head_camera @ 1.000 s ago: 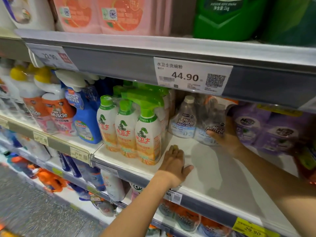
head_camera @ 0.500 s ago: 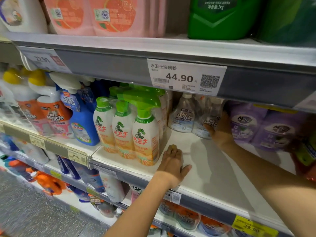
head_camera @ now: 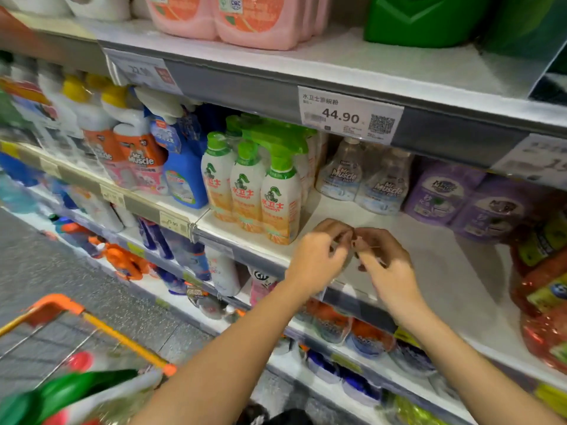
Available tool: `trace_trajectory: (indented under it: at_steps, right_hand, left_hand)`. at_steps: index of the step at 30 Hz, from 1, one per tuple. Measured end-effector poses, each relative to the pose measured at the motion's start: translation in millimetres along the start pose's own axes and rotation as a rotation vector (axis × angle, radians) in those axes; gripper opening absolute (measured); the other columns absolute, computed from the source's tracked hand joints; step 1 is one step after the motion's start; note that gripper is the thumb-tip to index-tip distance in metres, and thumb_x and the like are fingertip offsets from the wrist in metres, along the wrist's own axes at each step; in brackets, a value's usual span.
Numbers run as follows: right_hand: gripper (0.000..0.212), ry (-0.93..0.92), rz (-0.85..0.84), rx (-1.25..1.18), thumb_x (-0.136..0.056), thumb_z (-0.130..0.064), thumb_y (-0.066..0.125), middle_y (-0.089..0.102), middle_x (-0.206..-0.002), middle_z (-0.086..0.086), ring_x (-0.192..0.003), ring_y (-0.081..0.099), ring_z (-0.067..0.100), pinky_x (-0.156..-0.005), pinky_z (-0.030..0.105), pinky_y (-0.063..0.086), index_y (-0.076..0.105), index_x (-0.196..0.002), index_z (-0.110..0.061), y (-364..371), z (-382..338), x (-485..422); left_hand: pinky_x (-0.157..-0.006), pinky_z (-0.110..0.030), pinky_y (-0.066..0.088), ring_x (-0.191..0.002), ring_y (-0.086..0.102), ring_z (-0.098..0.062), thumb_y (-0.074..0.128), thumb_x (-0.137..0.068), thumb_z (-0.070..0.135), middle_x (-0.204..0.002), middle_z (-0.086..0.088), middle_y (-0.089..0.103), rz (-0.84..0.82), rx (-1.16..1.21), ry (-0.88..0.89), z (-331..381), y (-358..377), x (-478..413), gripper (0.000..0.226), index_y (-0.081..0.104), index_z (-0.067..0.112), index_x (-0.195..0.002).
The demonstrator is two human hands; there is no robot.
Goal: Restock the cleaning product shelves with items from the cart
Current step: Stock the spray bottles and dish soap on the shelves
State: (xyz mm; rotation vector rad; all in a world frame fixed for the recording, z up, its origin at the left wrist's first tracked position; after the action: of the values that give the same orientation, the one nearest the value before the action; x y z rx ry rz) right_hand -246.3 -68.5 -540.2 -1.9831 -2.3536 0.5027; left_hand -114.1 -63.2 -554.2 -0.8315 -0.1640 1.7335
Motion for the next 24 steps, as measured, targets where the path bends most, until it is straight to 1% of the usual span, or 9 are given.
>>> trace_trajectory:
  at_steps: [3, 6, 9, 12, 14, 16, 18, 20, 24]
  right_hand:
    - [0.015, 0.020, -0.082, -0.049, -0.095, -0.012, 0.055, 0.066, -0.097, -0.007, -0.087, 0.062, 0.004, -0.075, 0.017, 0.051, 0.061, -0.101, -0.024, 2, -32, 49]
    - [0.010, 0.107, -0.183, -0.085, -0.094, -0.016, 0.055, 0.067, -0.089, -0.006, -0.082, 0.061, 0.003, -0.072, 0.014, 0.049, 0.063, -0.099, -0.019, 8, -50, 93]
    - [0.012, 0.146, -0.294, -0.089, -0.090, -0.022, 0.058, 0.066, -0.090, -0.003, -0.084, 0.062, 0.011, -0.075, 0.023, 0.050, 0.064, -0.099, -0.016, 21, -60, 133]
    - [0.011, 0.174, -0.426, -0.103, -0.092, -0.008, 0.058, 0.063, -0.091, 0.009, -0.072, 0.059, 0.005, -0.065, 0.013, 0.049, 0.063, -0.102, -0.008, 33, -76, 168]
    - [0.010, 0.191, -0.526, -0.104, -0.091, -0.012, 0.061, 0.063, -0.090, 0.010, -0.067, 0.058, 0.005, -0.059, 0.010, 0.047, 0.064, -0.099, -0.017, 45, -84, 190]
    - [0.011, 0.210, -0.648, -0.096, -0.086, -0.032, 0.071, 0.064, -0.091, 0.008, -0.069, 0.057, 0.009, -0.060, 0.015, 0.046, 0.067, -0.096, -0.030, 60, -90, 210]
    - [0.023, 0.242, -0.765, -0.073, -0.079, -0.041, 0.076, 0.063, -0.093, 0.011, -0.075, 0.058, 0.017, -0.070, 0.030, 0.050, 0.066, -0.098, -0.033, 77, -91, 229]
    - [0.020, 0.260, -0.847, -0.070, -0.082, -0.021, 0.074, 0.063, -0.095, 0.016, -0.077, 0.059, 0.016, -0.077, 0.033, 0.049, 0.065, -0.099, -0.027, 98, -94, 245]
    - [0.029, 0.242, -0.937, -0.010, -0.081, -0.001, 0.071, 0.059, -0.090, 0.009, -0.067, 0.056, 0.000, -0.069, 0.012, 0.047, 0.061, -0.097, -0.021, 148, -94, 263]
  left_hand:
    - [-0.072, -0.030, 0.045, -0.079, 0.057, -0.014, 0.047, -0.094, 0.025, -0.085, 0.000, 0.061, 0.105, 0.071, -0.096, 28, -27, 36, 0.026, 0.066, 0.009, -0.088]
    - [-0.068, -0.032, 0.045, -0.074, 0.056, -0.015, 0.045, -0.094, 0.028, -0.079, 0.001, 0.059, 0.216, 0.126, -0.224, 48, -61, 84, 0.029, 0.063, 0.009, -0.081]
    - [-0.063, -0.028, 0.042, -0.069, 0.053, -0.013, 0.043, -0.092, 0.034, -0.071, 0.007, 0.055, 0.320, 0.153, -0.378, 62, -96, 137, 0.031, 0.059, 0.014, -0.074]
    - [-0.064, -0.029, 0.044, -0.068, 0.055, -0.014, 0.045, -0.091, 0.035, -0.070, 0.007, 0.058, 0.449, 0.123, -0.519, 67, -130, 202, 0.027, 0.059, 0.020, -0.072]
    - [-0.067, -0.035, 0.047, -0.070, 0.058, -0.019, 0.048, -0.091, 0.032, -0.074, 0.001, 0.062, 0.526, 0.112, -0.606, 71, -152, 244, 0.025, 0.061, 0.023, -0.072]
    - [-0.067, -0.030, 0.045, -0.070, 0.056, -0.013, 0.048, -0.089, 0.030, -0.073, 0.002, 0.062, 0.586, 0.056, -0.673, 76, -172, 284, 0.024, 0.060, 0.025, -0.069]
    - [-0.065, -0.025, 0.043, -0.068, 0.054, -0.004, 0.047, -0.087, 0.037, -0.073, 0.007, 0.063, 0.632, 0.036, -0.774, 79, -187, 322, 0.022, 0.058, 0.033, -0.069]
    - [-0.065, -0.027, 0.045, -0.070, 0.057, -0.005, 0.048, -0.088, 0.039, -0.075, 0.010, 0.064, 0.648, 0.011, -0.871, 77, -197, 359, 0.022, 0.062, 0.032, -0.072]
    - [-0.078, -0.030, 0.048, -0.083, 0.059, -0.006, 0.055, -0.096, 0.024, -0.084, 0.015, 0.063, 0.597, -0.084, -1.095, 64, -216, 429, 0.020, 0.066, 0.030, -0.081]
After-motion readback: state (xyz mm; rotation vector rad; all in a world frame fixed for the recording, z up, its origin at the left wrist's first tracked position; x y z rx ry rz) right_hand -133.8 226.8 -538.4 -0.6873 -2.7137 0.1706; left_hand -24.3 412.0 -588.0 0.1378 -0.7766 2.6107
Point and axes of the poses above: each hand's wrist, its own x-axis away from the middle knuckle, its own y-axis out of the palm, z = x × y, the point moved 2 cm from there along -x, towards the middle knuckle
